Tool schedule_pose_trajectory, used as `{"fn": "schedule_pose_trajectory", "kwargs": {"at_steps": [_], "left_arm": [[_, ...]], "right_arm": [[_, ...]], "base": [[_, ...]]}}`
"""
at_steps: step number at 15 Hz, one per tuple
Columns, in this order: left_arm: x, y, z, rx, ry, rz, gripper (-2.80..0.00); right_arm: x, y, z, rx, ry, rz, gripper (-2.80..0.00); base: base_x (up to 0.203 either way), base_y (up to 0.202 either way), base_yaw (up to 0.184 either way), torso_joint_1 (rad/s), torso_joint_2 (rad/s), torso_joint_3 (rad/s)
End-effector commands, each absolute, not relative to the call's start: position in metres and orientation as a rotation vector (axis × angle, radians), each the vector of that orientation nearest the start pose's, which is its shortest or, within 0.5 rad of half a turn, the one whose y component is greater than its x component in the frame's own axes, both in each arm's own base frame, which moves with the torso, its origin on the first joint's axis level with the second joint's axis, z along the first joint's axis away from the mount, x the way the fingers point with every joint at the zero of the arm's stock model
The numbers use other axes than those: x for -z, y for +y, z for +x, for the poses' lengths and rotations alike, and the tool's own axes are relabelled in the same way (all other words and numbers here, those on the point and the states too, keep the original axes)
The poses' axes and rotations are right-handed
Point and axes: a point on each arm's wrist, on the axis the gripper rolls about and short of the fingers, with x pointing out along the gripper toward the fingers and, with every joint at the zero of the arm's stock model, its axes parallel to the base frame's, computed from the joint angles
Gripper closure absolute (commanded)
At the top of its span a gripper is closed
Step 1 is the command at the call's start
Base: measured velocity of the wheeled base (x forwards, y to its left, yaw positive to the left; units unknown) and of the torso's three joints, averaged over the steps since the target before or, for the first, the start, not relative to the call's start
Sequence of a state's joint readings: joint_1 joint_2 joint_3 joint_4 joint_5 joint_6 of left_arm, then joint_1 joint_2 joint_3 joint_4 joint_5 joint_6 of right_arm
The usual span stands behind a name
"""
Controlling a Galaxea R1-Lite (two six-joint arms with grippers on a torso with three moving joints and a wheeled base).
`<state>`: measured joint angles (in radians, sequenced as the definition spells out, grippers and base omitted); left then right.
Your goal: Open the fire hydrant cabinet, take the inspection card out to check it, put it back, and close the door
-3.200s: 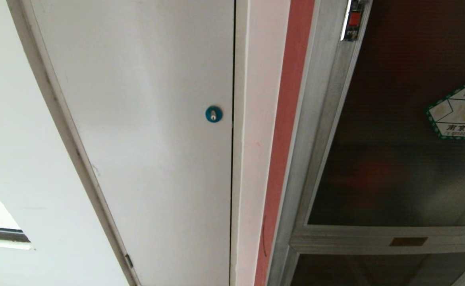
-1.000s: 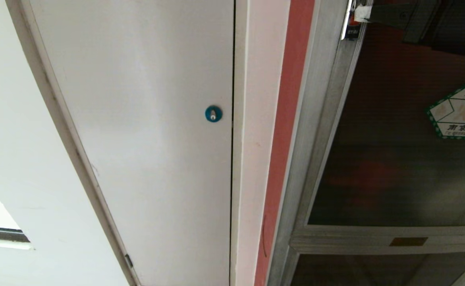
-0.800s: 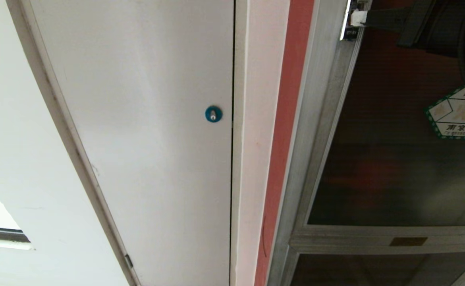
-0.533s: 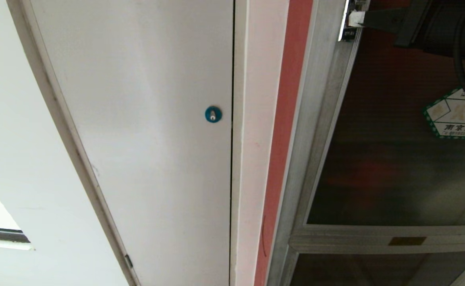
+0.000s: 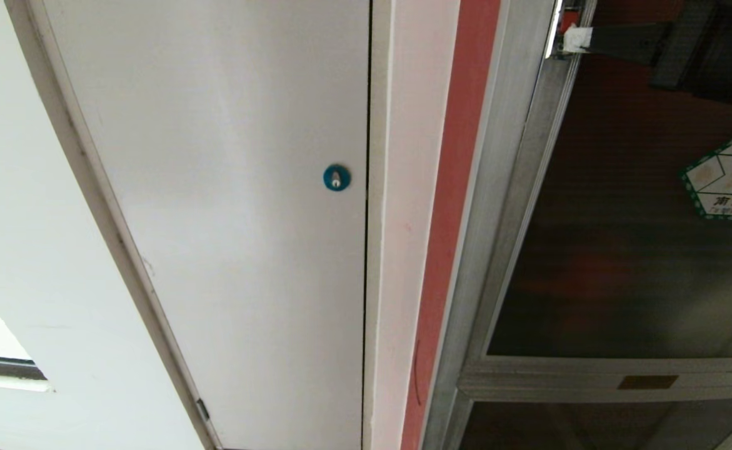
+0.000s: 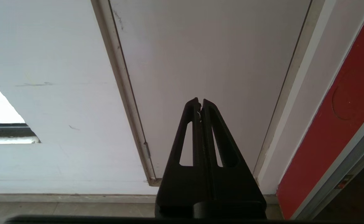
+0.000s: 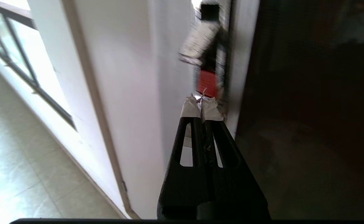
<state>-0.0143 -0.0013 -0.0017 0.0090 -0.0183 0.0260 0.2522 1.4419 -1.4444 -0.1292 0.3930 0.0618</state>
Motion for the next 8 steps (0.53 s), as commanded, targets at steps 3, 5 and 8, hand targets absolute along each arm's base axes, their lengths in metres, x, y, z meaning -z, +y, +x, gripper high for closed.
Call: {"fn": "schedule_pose_trajectory", "kwargs": {"at_steps": [3, 5, 8], "left_arm": [[-0.075, 0.0, -0.023, 0.032, 0.006, 0.026, 0.0], [-0.075, 0.0, -0.023, 0.034, 0.006, 0.026, 0.0], [-0.075, 0.0, -0.023, 0.033, 0.006, 0.026, 0.0]], "right_arm": [[-0.404, 0.063, 0.203, -0.691, -0.192, 0.041, 0.0], [-0.41, 0.062, 0.201, -0.692, -0.214, 0.042, 0.0], [-0.417, 0.064, 0.204, -0.701, -0.236, 0.039, 0.0]], "base": [[0.0, 0.0, 0.0, 0.0, 0.0, 0.0], [0.0, 0.0, 0.0, 0.0, 0.0, 0.0], [0.0, 0.0, 0.0, 0.0, 0.0, 0.0]]}}
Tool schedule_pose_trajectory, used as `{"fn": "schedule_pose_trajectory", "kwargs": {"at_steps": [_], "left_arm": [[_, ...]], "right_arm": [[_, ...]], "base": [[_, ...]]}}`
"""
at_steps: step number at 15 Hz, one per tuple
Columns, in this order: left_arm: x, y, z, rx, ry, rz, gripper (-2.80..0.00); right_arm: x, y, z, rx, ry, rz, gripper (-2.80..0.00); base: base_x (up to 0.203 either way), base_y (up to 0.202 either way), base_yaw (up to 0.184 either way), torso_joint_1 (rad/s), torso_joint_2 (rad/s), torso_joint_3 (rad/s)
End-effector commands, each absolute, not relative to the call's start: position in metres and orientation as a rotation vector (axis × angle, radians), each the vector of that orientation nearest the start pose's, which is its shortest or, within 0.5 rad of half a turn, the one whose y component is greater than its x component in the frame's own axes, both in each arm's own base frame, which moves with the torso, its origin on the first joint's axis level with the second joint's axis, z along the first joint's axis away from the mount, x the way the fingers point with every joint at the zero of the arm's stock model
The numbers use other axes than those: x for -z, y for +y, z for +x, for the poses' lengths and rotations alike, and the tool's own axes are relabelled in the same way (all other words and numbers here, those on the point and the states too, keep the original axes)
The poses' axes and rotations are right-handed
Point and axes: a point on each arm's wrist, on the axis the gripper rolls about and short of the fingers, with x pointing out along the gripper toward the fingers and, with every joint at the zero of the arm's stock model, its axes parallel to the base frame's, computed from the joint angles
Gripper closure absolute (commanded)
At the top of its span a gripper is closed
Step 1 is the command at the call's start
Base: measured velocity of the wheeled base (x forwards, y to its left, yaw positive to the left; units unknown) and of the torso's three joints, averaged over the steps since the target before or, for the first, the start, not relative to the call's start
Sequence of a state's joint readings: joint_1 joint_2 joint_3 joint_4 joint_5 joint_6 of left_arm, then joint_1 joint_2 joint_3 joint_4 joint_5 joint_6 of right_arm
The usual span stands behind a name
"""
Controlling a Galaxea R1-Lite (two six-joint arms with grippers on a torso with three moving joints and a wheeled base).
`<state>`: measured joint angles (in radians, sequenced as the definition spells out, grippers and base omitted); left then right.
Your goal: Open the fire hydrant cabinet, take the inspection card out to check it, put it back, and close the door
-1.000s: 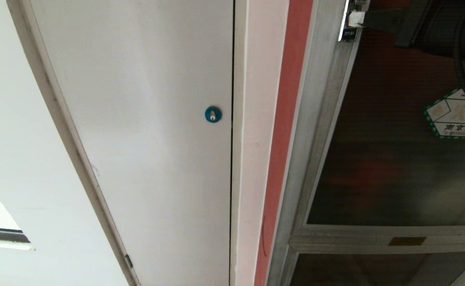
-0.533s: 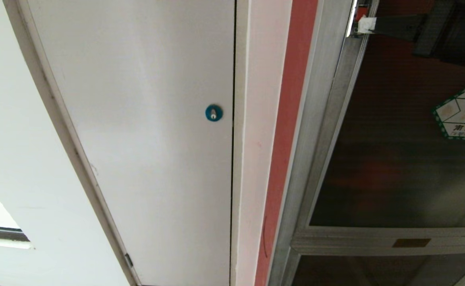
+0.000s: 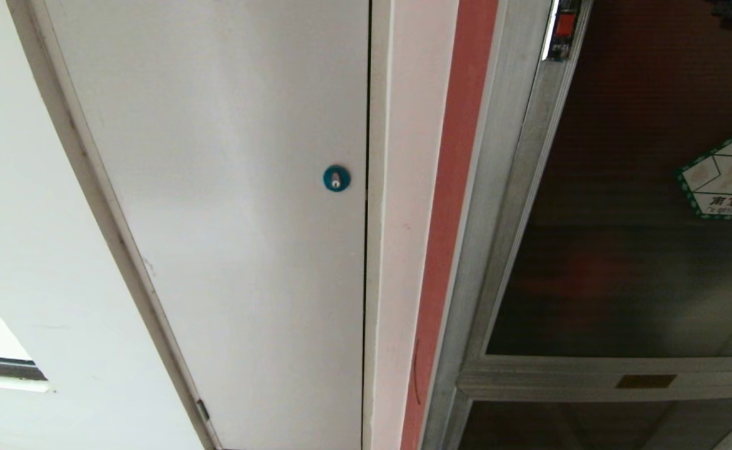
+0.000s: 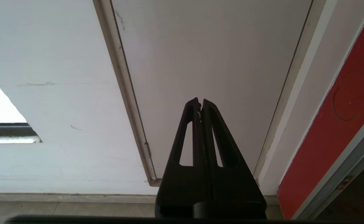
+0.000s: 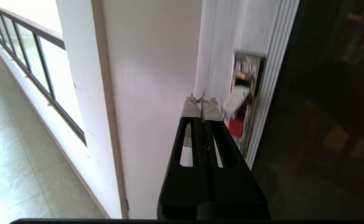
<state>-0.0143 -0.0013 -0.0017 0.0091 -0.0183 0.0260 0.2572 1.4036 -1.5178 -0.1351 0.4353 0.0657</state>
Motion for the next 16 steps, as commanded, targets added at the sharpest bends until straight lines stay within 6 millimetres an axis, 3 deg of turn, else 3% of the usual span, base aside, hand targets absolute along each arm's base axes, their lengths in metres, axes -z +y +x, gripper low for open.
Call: {"fn": "schedule_pose_trajectory", "kwargs": {"at_steps": [1, 8, 16], "left_arm": [[-0.075, 0.0, -0.023, 0.032, 0.006, 0.026, 0.0], [-0.075, 0.0, -0.023, 0.032, 0.006, 0.026, 0.0], [-0.075, 0.0, -0.023, 0.033, 0.006, 0.026, 0.0]], "right_arm": [[-0.419, 0.064, 0.207, -0.701, -0.24, 0.039, 0.0], [-0.407, 0.073, 0.242, -0.68, -0.19, 0.047, 0.0], [-0.4, 0.069, 0.249, -0.651, -0.166, 0.05, 0.0]], "base": [[0.0, 0.0, 0.0, 0.0, 0.0, 0.0], [0.0, 0.0, 0.0, 0.0, 0.0, 0.0], [0.0, 0.0, 0.0, 0.0, 0.0, 0.0]]}}
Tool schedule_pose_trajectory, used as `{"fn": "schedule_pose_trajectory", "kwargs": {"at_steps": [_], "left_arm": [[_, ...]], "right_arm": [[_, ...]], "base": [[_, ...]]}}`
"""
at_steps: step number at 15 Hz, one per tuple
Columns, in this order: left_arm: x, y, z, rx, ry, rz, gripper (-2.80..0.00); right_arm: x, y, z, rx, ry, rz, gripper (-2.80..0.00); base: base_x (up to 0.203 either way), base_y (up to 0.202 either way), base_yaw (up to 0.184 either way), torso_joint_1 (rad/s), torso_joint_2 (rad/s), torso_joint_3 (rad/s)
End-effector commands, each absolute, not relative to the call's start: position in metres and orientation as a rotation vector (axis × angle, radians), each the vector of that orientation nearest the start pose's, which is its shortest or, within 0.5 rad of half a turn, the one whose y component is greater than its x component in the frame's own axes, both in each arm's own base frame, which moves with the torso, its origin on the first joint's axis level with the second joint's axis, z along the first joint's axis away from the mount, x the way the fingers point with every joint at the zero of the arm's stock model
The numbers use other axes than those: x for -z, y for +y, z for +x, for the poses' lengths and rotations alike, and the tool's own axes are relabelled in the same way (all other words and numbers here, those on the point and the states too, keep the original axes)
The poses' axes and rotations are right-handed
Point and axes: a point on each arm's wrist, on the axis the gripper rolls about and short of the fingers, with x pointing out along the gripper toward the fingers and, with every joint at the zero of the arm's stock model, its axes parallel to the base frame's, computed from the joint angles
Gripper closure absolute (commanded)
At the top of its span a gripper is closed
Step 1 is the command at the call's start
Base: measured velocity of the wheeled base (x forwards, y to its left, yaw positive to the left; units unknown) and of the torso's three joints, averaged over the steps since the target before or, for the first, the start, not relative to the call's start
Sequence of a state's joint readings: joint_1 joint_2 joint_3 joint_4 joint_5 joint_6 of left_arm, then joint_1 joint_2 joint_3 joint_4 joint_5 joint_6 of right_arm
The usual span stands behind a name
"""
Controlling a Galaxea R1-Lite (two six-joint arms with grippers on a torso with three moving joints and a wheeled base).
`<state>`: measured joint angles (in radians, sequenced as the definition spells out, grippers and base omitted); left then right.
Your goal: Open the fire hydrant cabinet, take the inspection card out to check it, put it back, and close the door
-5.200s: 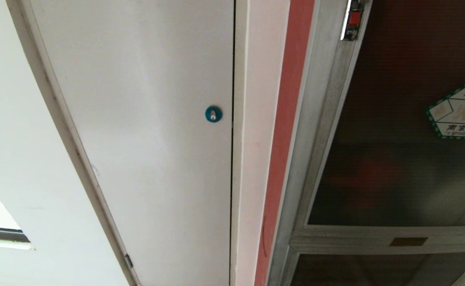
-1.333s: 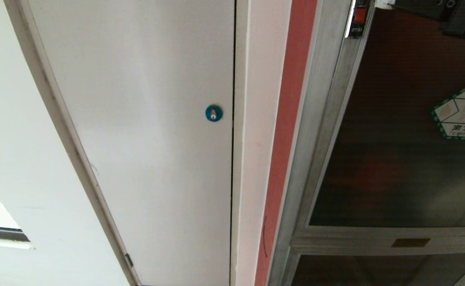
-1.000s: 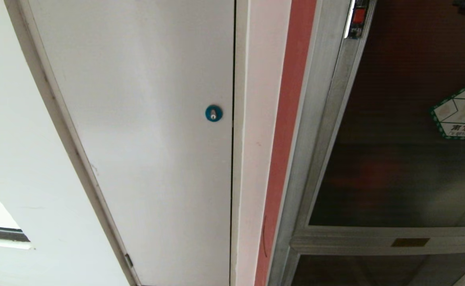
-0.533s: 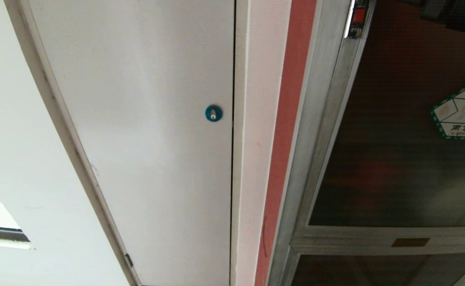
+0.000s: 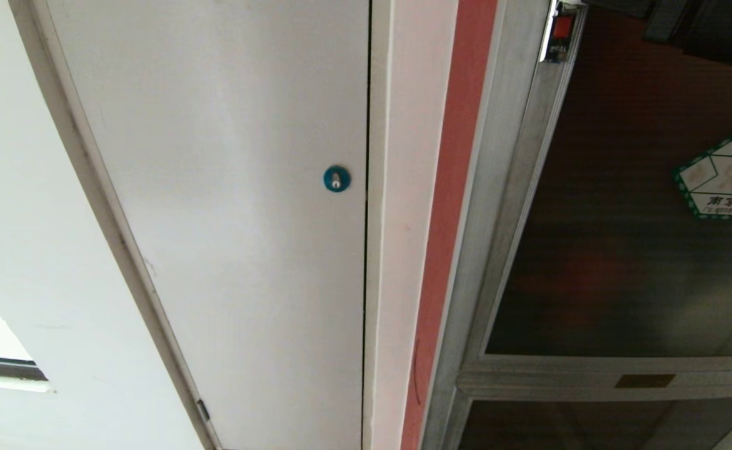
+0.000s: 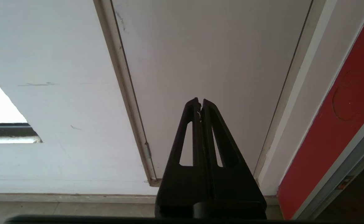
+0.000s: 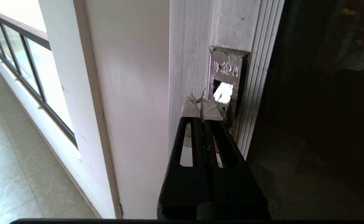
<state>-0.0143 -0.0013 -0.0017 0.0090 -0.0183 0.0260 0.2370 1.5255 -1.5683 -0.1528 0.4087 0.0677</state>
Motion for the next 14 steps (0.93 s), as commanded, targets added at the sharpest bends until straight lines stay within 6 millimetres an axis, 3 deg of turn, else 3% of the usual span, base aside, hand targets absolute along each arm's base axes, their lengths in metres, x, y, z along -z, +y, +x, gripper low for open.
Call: {"fn": "schedule_pose_trajectory", "kwargs": {"at_steps": [1, 14], "left_arm": [[-0.075, 0.0, -0.023, 0.032, 0.006, 0.026, 0.0], [-0.075, 0.0, -0.023, 0.033, 0.006, 0.026, 0.0]], "right_arm": [[-0.4, 0.068, 0.25, -0.647, -0.166, 0.048, 0.0], [-0.392, 0.064, 0.267, -0.616, -0.139, 0.049, 0.0]], "base": [[0.0, 0.0, 0.0, 0.0, 0.0, 0.0], [0.0, 0.0, 0.0, 0.0, 0.0, 0.0]]}}
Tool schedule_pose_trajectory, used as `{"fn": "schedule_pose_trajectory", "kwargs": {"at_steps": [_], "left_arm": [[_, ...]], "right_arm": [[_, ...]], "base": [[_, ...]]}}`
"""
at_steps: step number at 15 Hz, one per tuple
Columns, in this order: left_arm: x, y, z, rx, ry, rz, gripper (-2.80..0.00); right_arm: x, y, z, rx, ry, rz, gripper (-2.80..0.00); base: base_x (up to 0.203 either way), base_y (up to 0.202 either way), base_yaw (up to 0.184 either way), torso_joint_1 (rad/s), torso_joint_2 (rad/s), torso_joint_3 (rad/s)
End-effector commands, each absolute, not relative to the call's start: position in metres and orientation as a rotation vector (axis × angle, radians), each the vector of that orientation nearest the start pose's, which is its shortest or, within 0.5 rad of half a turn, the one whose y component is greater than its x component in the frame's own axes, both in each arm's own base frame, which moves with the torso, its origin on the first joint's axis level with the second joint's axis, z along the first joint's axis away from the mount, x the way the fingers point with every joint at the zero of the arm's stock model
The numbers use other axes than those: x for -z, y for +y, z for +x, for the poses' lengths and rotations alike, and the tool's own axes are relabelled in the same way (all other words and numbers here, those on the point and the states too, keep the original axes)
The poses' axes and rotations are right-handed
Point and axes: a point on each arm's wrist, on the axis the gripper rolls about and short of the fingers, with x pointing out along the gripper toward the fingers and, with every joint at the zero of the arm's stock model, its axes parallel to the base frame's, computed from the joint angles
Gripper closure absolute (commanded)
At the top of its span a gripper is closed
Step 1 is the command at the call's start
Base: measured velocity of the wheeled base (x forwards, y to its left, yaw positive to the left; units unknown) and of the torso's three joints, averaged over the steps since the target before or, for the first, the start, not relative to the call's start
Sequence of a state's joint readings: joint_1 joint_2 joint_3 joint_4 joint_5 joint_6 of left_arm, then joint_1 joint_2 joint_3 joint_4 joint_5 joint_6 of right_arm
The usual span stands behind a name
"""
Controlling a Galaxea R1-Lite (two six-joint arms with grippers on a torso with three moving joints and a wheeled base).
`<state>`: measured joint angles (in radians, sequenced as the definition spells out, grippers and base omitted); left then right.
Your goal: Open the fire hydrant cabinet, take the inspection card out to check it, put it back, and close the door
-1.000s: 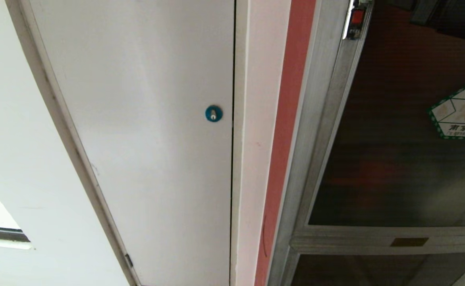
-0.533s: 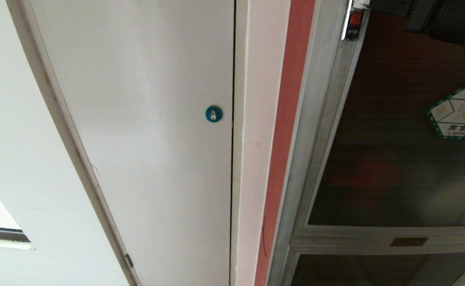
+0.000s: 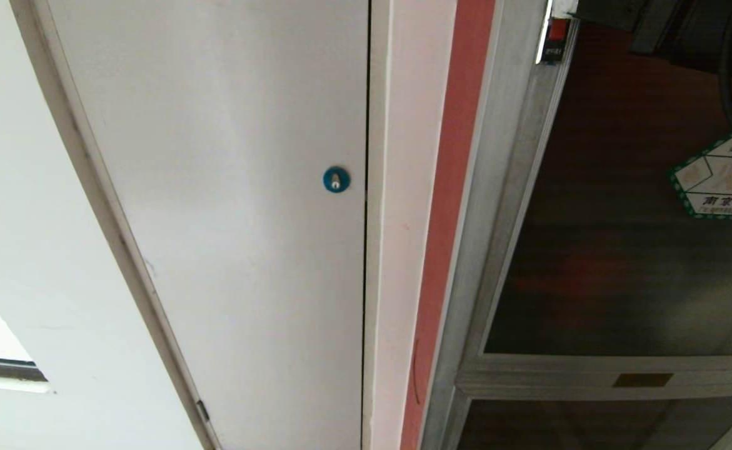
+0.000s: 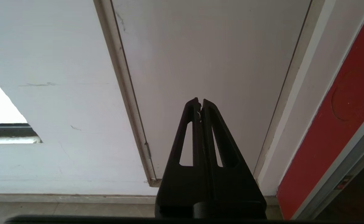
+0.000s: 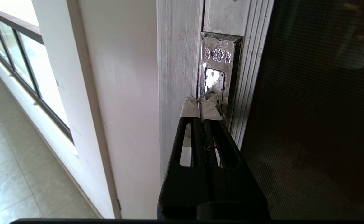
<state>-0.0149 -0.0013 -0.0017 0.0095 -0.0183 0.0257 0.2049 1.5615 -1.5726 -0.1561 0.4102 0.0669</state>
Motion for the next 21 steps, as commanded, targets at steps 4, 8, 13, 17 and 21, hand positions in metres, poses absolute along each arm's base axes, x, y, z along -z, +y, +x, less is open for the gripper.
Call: {"fn": "schedule_pose_trajectory", "kwargs": {"at_steps": [4, 8, 13, 17, 21], "left_arm": [[-0.075, 0.0, -0.023, 0.033, 0.006, 0.026, 0.0], [-0.075, 0.0, -0.023, 0.033, 0.006, 0.026, 0.0], [-0.075, 0.0, -0.023, 0.034, 0.006, 0.026, 0.0], [-0.075, 0.0, -0.023, 0.032, 0.006, 0.026, 0.0], [-0.075, 0.0, -0.023, 0.032, 0.006, 0.026, 0.0]], "right_arm": [[-0.392, 0.064, 0.266, -0.616, -0.14, 0.048, 0.0], [-0.4, 0.062, 0.253, -0.625, -0.172, 0.045, 0.0], [-0.418, 0.061, 0.217, -0.656, -0.238, 0.045, 0.0], [-0.426, 0.057, 0.179, -0.681, -0.287, 0.044, 0.0], [-0.421, 0.05, 0.153, -0.67, -0.301, 0.044, 0.0]], "base": [[0.0, 0.0, 0.0, 0.0, 0.0, 0.0], [0.0, 0.0, 0.0, 0.0, 0.0, 0.0], [0.0, 0.0, 0.0, 0.0, 0.0, 0.0], [0.0, 0.0, 0.0, 0.0, 0.0, 0.0], [0.0, 0.0, 0.0, 0.0, 0.0, 0.0]]}}
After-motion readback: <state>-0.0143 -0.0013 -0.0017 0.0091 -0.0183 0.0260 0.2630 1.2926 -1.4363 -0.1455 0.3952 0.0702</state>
